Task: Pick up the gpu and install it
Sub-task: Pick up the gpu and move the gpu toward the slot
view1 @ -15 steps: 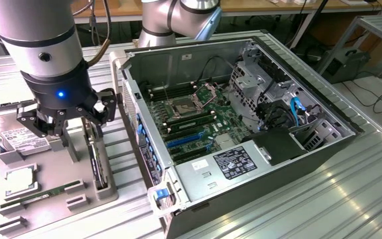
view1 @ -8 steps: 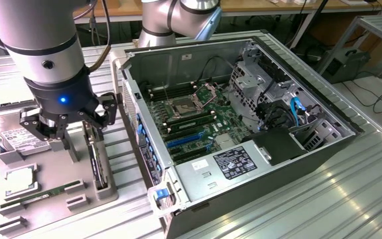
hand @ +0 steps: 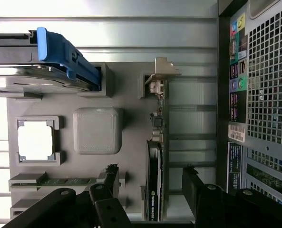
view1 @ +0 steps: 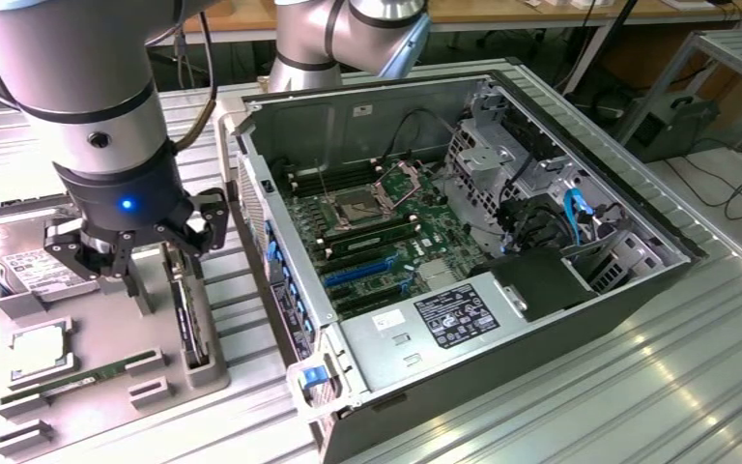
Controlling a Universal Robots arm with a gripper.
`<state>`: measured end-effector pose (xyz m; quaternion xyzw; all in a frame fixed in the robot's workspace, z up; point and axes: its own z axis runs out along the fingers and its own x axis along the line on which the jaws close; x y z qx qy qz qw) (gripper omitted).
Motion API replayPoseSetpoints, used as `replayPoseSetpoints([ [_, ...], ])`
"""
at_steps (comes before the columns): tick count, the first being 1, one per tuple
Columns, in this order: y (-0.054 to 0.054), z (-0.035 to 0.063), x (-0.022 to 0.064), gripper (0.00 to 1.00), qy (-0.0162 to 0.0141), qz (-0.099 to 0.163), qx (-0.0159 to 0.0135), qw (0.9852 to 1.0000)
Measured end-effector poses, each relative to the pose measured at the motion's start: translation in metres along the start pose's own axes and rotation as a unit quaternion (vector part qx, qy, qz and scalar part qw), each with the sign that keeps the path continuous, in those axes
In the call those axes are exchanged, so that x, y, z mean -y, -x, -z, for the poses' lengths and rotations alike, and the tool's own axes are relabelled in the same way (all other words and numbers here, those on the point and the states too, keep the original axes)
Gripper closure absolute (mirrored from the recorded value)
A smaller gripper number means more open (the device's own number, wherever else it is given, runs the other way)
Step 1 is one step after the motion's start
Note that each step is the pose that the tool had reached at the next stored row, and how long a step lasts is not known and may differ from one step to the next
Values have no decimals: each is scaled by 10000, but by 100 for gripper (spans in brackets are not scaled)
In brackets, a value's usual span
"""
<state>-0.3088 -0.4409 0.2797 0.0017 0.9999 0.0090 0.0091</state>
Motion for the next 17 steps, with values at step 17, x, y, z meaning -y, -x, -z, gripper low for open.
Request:
replayPoseSetpoints([
  [17, -4, -210, 4, 35, -49, 1, 0, 10000],
])
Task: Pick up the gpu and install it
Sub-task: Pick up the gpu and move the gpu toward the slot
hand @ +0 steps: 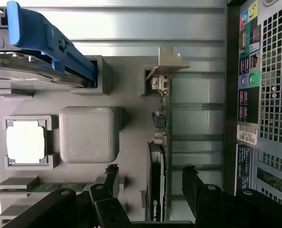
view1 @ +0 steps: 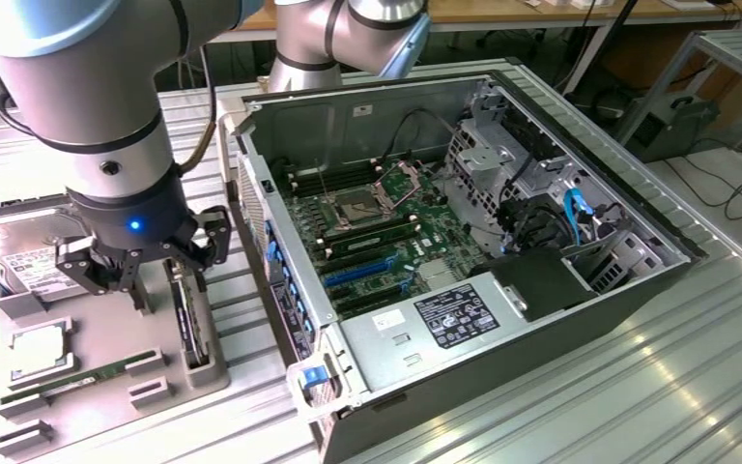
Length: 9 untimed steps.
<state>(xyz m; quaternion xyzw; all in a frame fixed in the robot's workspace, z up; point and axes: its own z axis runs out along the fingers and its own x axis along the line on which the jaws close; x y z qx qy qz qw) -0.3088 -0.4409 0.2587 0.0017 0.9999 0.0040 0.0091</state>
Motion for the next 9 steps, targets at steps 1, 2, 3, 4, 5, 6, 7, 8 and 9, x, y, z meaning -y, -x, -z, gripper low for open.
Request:
replayPoseSetpoints([
  [1, 0, -21, 0, 35, -2, 0, 0, 10000],
  [2, -1, -42, 0, 35, -3, 0, 0, 10000],
  [3, -1, -61, 0, 35, -4, 0, 0, 10000],
  [4, -1, -77, 0, 35, -6, 0, 0, 10000],
  [5, -2, -91, 1, 35, -10, 0, 0, 10000],
  [6, -2, -106, 0, 35, -16, 0, 1, 10000],
  [7, -2, -122, 1, 35, -23, 0, 1, 10000],
  [8, -2, -138, 1, 35, -28, 0, 1, 10000],
  [9, -3, -155, 1, 35, -34, 1, 1, 10000],
])
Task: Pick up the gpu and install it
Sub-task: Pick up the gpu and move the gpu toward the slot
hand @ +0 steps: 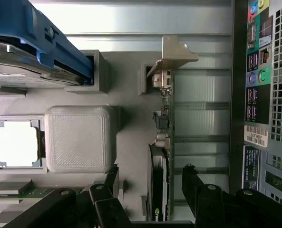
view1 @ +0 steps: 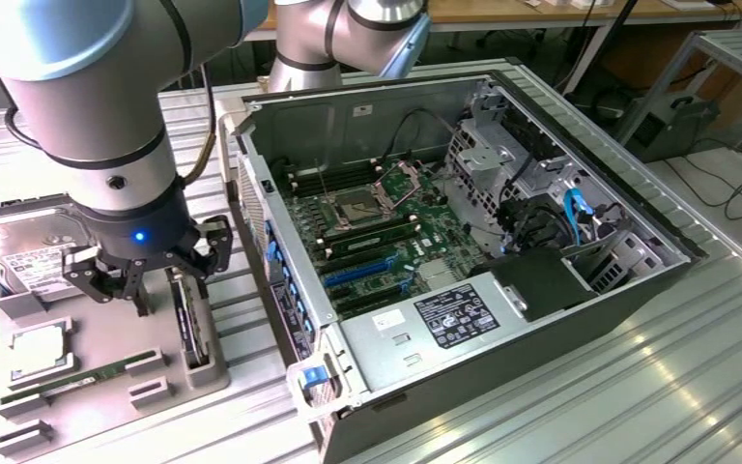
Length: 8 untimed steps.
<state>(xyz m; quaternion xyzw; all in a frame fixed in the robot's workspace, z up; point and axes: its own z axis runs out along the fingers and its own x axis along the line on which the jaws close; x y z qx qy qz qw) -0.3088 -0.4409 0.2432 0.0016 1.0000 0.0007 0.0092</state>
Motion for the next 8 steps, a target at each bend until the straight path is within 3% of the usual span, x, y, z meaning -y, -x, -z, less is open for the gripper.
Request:
replayPoseSetpoints([
  [8, 23, -82, 17, 35, -20, -56, -1, 10000],
])
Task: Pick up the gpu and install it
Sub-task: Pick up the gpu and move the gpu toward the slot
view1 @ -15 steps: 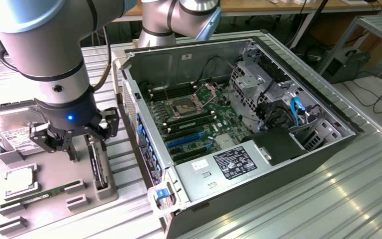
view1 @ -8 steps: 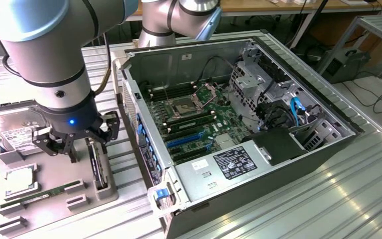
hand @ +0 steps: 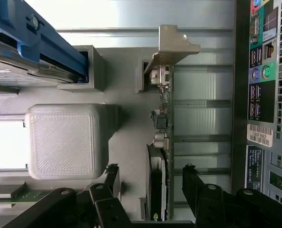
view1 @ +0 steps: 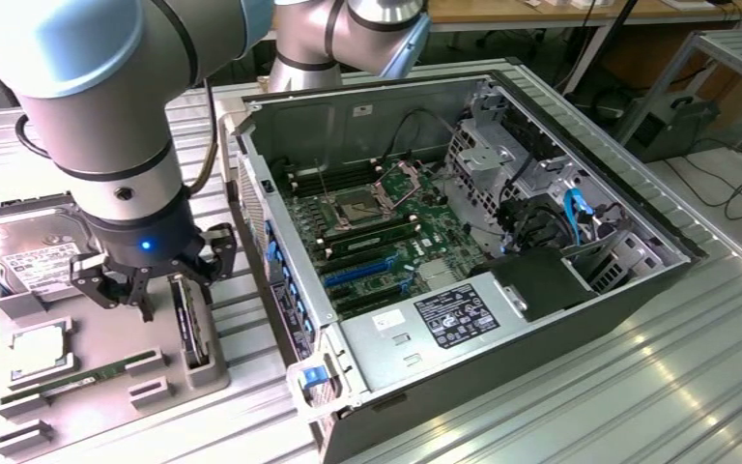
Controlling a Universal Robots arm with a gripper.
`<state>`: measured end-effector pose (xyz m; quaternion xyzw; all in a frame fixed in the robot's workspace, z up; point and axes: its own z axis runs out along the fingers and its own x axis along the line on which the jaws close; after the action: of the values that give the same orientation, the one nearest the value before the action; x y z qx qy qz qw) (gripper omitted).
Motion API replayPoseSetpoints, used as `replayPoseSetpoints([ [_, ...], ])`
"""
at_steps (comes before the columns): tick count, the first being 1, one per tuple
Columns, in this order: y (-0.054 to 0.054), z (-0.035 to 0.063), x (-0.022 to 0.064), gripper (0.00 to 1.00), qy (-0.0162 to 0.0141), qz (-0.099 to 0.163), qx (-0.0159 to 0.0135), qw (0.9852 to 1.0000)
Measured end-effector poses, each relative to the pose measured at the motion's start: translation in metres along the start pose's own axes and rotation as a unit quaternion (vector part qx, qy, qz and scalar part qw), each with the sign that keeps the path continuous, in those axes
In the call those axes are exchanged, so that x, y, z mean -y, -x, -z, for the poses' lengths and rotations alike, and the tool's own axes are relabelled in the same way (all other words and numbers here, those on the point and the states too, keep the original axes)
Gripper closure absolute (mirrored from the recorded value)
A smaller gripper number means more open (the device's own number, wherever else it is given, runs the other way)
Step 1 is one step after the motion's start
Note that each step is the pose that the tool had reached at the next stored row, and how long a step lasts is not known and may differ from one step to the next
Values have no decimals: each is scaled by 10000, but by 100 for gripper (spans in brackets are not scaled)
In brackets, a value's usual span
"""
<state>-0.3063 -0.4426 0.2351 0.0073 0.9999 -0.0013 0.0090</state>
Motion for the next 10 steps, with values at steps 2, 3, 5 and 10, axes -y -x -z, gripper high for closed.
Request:
replayPoseSetpoints([
  [2, 4, -29, 2, 35, 0, -18, 1, 10000],
  [3, 6, -51, 3, 35, -1, -22, 1, 10000],
  [5, 12, -86, 3, 35, -1, -27, 1, 10000],
  [10, 21, -179, 3, 35, -2, -36, 0, 10000],
])
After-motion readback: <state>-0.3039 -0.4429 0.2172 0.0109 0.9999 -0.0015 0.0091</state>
